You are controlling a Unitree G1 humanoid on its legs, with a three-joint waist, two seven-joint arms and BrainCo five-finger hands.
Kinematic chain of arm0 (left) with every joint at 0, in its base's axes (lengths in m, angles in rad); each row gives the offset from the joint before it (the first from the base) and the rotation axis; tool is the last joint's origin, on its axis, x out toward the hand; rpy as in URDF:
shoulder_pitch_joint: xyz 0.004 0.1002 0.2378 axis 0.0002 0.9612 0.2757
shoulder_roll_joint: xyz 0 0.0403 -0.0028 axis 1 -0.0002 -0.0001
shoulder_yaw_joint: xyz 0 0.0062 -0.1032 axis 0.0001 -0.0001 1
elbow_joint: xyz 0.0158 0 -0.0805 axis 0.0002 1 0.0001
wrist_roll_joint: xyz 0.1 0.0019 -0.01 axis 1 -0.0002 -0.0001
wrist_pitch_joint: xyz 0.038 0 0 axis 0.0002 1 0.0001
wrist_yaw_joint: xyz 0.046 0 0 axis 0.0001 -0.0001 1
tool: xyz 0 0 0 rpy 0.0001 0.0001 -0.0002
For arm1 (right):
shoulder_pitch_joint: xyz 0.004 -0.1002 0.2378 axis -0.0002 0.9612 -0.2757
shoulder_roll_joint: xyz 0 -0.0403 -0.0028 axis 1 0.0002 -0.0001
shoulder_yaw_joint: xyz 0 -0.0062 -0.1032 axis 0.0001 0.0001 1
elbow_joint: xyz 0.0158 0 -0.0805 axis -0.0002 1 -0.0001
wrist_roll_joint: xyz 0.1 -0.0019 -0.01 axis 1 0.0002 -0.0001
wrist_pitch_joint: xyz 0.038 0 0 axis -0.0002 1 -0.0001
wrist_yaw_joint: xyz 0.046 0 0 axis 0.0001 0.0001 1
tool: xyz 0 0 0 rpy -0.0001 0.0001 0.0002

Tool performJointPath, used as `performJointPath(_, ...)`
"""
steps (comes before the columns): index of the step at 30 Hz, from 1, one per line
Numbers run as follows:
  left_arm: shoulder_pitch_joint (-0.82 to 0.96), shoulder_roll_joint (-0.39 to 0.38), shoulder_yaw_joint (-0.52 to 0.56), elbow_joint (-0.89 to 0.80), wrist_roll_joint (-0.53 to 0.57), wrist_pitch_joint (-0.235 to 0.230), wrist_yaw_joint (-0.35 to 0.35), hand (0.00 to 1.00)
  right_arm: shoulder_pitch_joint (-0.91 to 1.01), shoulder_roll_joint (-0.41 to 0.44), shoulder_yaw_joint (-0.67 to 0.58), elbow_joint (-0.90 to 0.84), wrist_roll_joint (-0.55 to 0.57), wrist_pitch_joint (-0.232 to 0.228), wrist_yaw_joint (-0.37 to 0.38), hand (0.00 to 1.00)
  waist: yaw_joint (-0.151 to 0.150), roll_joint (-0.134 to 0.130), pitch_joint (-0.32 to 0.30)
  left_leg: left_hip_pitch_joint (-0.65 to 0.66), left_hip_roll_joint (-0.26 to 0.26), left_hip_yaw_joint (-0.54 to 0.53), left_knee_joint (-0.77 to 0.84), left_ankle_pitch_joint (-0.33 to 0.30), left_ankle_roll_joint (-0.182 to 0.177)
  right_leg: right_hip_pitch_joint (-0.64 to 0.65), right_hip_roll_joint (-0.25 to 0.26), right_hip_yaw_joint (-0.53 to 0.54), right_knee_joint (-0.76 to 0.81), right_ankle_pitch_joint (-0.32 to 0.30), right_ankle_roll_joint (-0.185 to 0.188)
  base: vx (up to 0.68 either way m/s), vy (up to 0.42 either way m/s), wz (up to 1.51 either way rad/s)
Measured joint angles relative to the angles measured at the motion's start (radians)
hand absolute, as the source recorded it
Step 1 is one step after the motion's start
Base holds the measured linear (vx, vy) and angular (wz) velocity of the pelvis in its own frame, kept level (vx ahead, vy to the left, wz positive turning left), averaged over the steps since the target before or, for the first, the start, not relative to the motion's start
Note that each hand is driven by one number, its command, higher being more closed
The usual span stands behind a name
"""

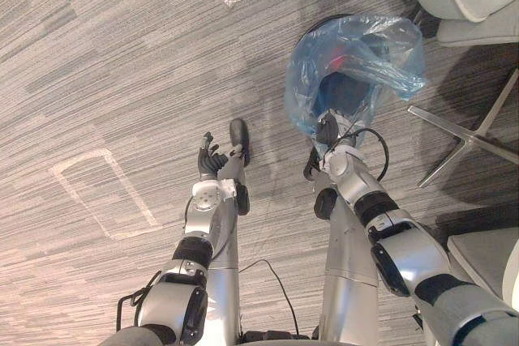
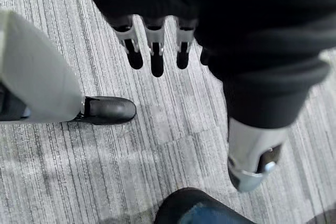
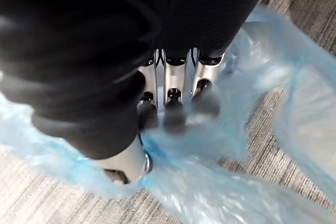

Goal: Gather rubbish on tea table into small bin, then transfer packed bag to large trash can.

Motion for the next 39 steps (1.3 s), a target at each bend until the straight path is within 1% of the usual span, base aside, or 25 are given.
performJointPath(2,0.000,0.000,0.000,-0.003,0.000,0.000,-0.002,0.00,0.018,-0.001,-0.001,-0.045,0.007,-0.003,-0.003,1.00,0.000,0.000,0.000,0.015,0.003,0.004,-0.003,-0.006,0.007,0.015,0.001,0.000,-0.003,0.001,-0.002,-0.04,-0.015,-0.05)
performJointPath(4,0.000,0.000,0.000,-0.003,-0.001,0.000,-0.002,0.00,0.028,-0.001,-0.002,-0.079,0.025,-0.008,-0.007,1.00,0.000,0.000,0.000,0.029,0.011,0.020,-0.015,-0.007,0.004,0.025,0.003,0.000,-0.014,0.006,-0.004,-0.03,-0.016,-0.06)
performJointPath(5,0.001,0.000,0.002,-0.007,0.000,0.001,-0.002,0.00,0.034,0.000,-0.002,-0.101,0.037,-0.009,-0.007,1.00,0.001,0.000,0.000,0.031,0.018,0.028,-0.019,0.001,0.012,0.028,0.008,0.000,-0.022,0.012,-0.004,-0.03,-0.017,-0.07)
performJointPath(7,0.001,-0.001,0.004,-0.010,0.000,0.006,-0.003,0.00,0.041,0.003,-0.003,-0.112,0.039,-0.011,-0.007,1.00,0.002,0.000,0.000,0.038,0.022,0.030,-0.019,0.004,0.008,0.037,0.013,0.000,-0.029,0.016,-0.005,-0.02,-0.016,-0.06)
performJointPath(10,0.010,-0.012,0.004,-0.012,0.003,0.017,-0.006,0.00,0.086,0.010,-0.006,-0.166,0.047,-0.012,-0.007,1.00,0.001,0.000,0.000,0.085,0.025,0.032,-0.016,0.010,0.005,0.087,0.017,-0.001,-0.039,0.016,-0.005,-0.02,-0.016,-0.04)
performJointPath(15,0.055,-0.016,0.004,-0.020,0.009,0.024,-0.024,0.00,0.185,0.048,-0.005,-0.306,0.127,-0.030,-0.003,1.00,0.000,0.000,-0.001,0.202,0.037,0.039,-0.035,-0.007,0.008,0.208,0.033,0.000,-0.076,0.018,-0.004,-0.04,-0.026,-0.10)
performJointPath(17,0.084,-0.026,0.003,-0.019,0.025,0.037,-0.025,0.00,0.242,0.057,0.000,-0.396,0.156,-0.040,0.002,1.00,-0.001,-0.001,-0.001,0.256,0.040,0.043,-0.048,-0.012,0.006,0.264,0.040,0.000,-0.102,0.017,-0.003,-0.01,-0.022,-0.09)
performJointPath(19,0.127,-0.027,-0.001,-0.018,0.028,0.049,-0.042,0.00,0.327,0.071,0.001,-0.494,0.202,-0.043,0.016,1.00,-0.008,-0.001,-0.002,0.347,0.041,0.047,-0.073,-0.013,0.004,0.357,0.049,-0.001,-0.140,0.023,0.002,0.02,-0.018,-0.07)
performJointPath(22,0.164,-0.031,-0.006,-0.017,0.045,0.059,-0.043,0.00,0.394,0.081,0.010,-0.591,0.241,-0.049,0.032,1.00,-0.018,-0.005,-0.004,0.424,0.045,0.051,-0.078,-0.023,-0.004,0.438,0.054,-0.001,-0.162,0.022,0.005,0.06,-0.018,-0.09)
performJointPath(23,0.190,-0.032,-0.011,-0.016,0.057,0.061,-0.044,0.00,0.436,0.086,0.011,-0.657,0.259,-0.053,0.043,1.00,-0.018,-0.014,-0.018,0.479,0.047,0.062,-0.094,-0.024,-0.005,0.491,0.060,0.004,-0.185,0.025,0.009,0.07,-0.023,-0.14)
performJointPath(24,0.198,-0.032,-0.012,-0.016,0.062,0.061,-0.044,0.00,0.446,0.088,0.012,-0.669,0.266,-0.054,0.046,1.00,-0.018,-0.017,-0.027,0.487,0.049,0.064,-0.096,-0.025,-0.006,0.499,0.062,0.006,-0.192,0.026,0.009,0.09,-0.030,-0.17)
performJointPath(25,0.223,-0.033,-0.014,-0.010,0.064,0.063,-0.044,0.00,0.482,0.094,0.018,-0.692,0.275,-0.053,0.054,1.00,-0.018,-0.027,-0.057,0.516,0.051,0.069,-0.110,-0.029,-0.008,0.529,0.067,0.006,-0.213,0.027,0.010,0.08,-0.028,-0.10)
performJointPath(26,0.240,-0.032,-0.021,0.008,0.068,0.065,-0.045,0.00,0.523,0.101,0.019,-0.713,0.281,-0.054,0.063,1.00,-0.019,-0.037,-0.070,0.566,0.051,0.073,-0.129,-0.031,-0.010,0.578,0.070,0.006,-0.236,0.028,0.013,0.09,-0.028,-0.08)
performJointPath(27,0.246,-0.032,-0.021,0.015,0.073,0.067,-0.046,0.00,0.535,0.103,0.020,-0.723,0.281,-0.054,0.068,1.00,-0.020,-0.039,-0.076,0.581,0.051,0.073,-0.137,-0.031,-0.011,0.594,0.073,0.006,-0.246,0.029,0.014,0.09,-0.032,-0.05)
performJointPath(28,0.272,-0.032,-0.021,0.030,0.084,0.075,-0.047,0.00,0.573,0.110,0.023,-0.742,0.282,-0.056,0.077,1.00,-0.022,-0.046,-0.108,0.613,0.051,0.076,-0.159,-0.032,-0.012,0.628,0.079,0.006,-0.276,0.033,0.017,0.07,-0.026,-0.05)
performJointPath(29,0.284,-0.032,-0.022,0.038,0.084,0.079,-0.048,0.00,0.588,0.115,0.023,-0.747,0.283,-0.060,0.081,1.00,-0.023,-0.051,-0.126,0.629,0.050,0.080,-0.175,-0.032,-0.012,0.643,0.082,0.008,-0.291,0.035,0.018,0.14,-0.037,-0.12)
performJointPath(30,0.308,-0.030,-0.025,0.064,0.086,0.081,-0.058,0.00,0.614,0.120,0.027,-0.760,0.286,-0.069,0.090,1.00,-0.023,-0.061,-0.160,0.671,0.046,0.088,-0.215,-0.028,-0.018,0.675,0.086,0.015,-0.325,0.041,0.024,0.15,-0.030,-0.14)
performJointPath(31,0.329,-0.023,-0.041,0.093,0.099,0.084,-0.064,0.00,0.632,0.120,0.029,-0.773,0.290,-0.083,0.107,1.00,-0.024,-0.065,-0.183,0.721,0.037,0.090,-0.264,-0.012,-0.024,0.716,0.088,0.019,-0.360,0.053,0.026,0.16,-0.026,-0.13)
performJointPath(32,0.336,-0.021,-0.047,0.104,0.102,0.086,-0.065,0.00,0.635,0.119,0.029,-0.773,0.290,-0.088,0.112,1.00,-0.025,-0.064,-0.190,0.739,0.035,0.092,-0.280,-0.008,-0.025,0.731,0.089,0.020,-0.373,0.057,0.027,0.13,-0.010,-0.09)
performJointPath(34,0.368,-0.010,-0.063,0.154,0.104,0.088,-0.076,0.00,0.643,0.117,0.028,-0.762,0.291,-0.097,0.134,1.00,-0.028,-0.063,-0.243,0.803,0.023,0.096,-0.363,0.024,-0.031,0.799,0.102,0.023,-0.461,0.091,0.033,0.14,0.001,-0.05)
performJointPath(35,0.372,-0.008,-0.063,0.160,0.104,0.088,-0.081,0.00,0.644,0.117,0.028,-0.760,0.291,-0.097,0.138,1.00,-0.029,-0.062,-0.247,0.816,0.020,0.096,-0.375,0.028,-0.032,0.811,0.104,0.023,-0.474,0.096,0.034,0.15,0.013,-0.01)
performJointPath(37,0.396,0.010,-0.068,0.176,0.114,0.090,-0.083,0.00,0.651,0.113,0.023,-0.728,0.309,-0.100,0.162,1.00,-0.035,-0.063,-0.258,0.882,0.015,0.097,-0.414,0.033,-0.034,0.884,0.111,0.023,-0.529,0.108,0.040,0.12,0.018,0.01)
performJointPath(39,0.410,0.018,-0.071,0.176,0.121,0.090,-0.083,0.00,0.670,0.110,0.022,-0.726,0.310,-0.100,0.173,1.00,-0.035,-0.061,-0.278,0.899,0.011,0.097,-0.427,0.033,-0.034,0.903,0.114,0.023,-0.545,0.110,0.044,0.07,0.008,0.01)
